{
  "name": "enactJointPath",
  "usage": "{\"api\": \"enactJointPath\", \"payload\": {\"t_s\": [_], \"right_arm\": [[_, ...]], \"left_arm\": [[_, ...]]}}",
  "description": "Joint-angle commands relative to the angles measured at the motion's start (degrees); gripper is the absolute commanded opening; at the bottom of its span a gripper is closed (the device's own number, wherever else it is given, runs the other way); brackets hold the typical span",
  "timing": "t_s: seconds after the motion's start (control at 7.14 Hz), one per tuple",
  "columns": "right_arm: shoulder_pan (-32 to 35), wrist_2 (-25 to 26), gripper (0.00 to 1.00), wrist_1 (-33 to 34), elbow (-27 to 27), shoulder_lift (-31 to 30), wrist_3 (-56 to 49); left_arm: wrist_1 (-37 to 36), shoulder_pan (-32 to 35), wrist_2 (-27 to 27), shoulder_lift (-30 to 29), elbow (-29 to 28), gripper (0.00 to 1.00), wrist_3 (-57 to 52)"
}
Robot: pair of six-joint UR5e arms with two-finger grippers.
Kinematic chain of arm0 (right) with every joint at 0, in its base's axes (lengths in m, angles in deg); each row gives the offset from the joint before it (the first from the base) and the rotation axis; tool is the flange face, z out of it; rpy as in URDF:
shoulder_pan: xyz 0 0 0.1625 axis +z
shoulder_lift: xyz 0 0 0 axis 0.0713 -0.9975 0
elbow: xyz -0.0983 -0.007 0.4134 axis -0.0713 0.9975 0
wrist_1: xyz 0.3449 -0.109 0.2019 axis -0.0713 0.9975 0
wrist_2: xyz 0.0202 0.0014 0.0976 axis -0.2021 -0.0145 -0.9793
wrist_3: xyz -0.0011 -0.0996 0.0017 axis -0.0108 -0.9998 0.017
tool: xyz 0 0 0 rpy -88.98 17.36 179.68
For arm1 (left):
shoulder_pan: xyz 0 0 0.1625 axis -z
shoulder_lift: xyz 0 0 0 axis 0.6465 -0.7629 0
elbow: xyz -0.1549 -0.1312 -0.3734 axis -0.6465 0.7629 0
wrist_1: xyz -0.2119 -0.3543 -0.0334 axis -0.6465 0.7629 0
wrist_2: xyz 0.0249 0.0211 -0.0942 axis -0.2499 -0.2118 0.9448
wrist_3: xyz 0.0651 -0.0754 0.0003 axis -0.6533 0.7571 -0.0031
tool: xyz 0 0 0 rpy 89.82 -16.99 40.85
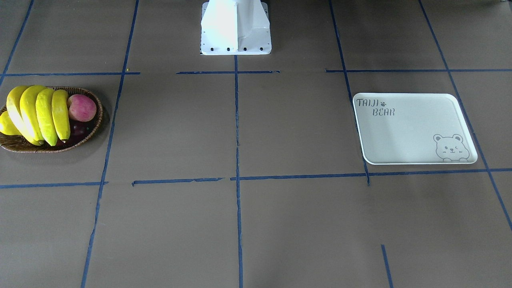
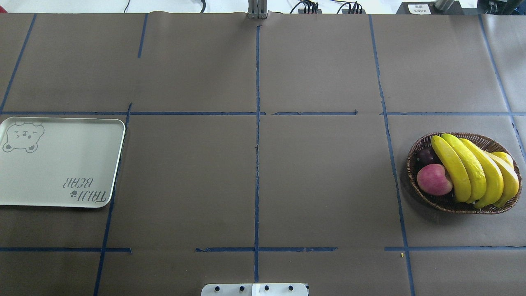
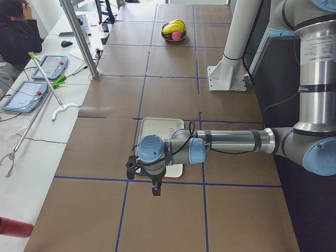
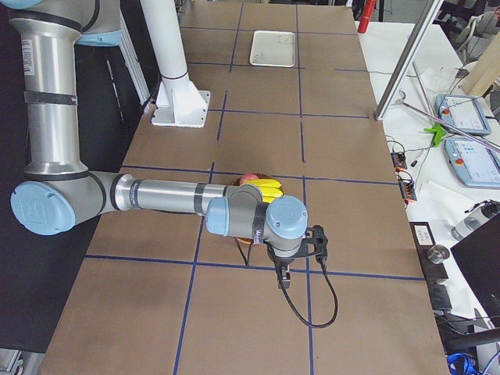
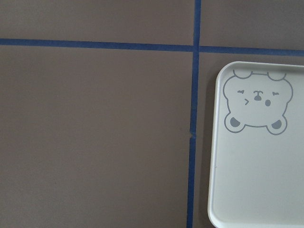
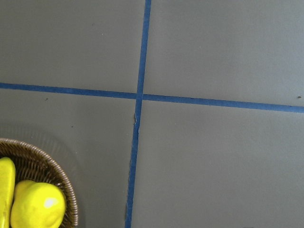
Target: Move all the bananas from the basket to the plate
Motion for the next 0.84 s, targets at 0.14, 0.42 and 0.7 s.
{"api": "enactJointPath", "payload": {"t_s": [0.14, 0.42, 0.7], "right_arm": [[-0.13, -0.94, 1.0, 0.07, -5.41, -0.63, 2.96], [-8.51, -4.03, 1.0, -2.2, -12.14, -0.2, 11.26], [-16.53, 0.51, 0.99, -2.3, -20.24, -0.11, 23.31]], "left_arm": [[-0.02, 0.0, 0.07, -0.01, 0.49, 1.0, 0.09], [0.07, 0.0, 0.07, 0.08, 0.85, 1.0, 0.09], [0.07, 0.09, 0.07, 0.08, 0.41, 1.0, 0.01]]}}
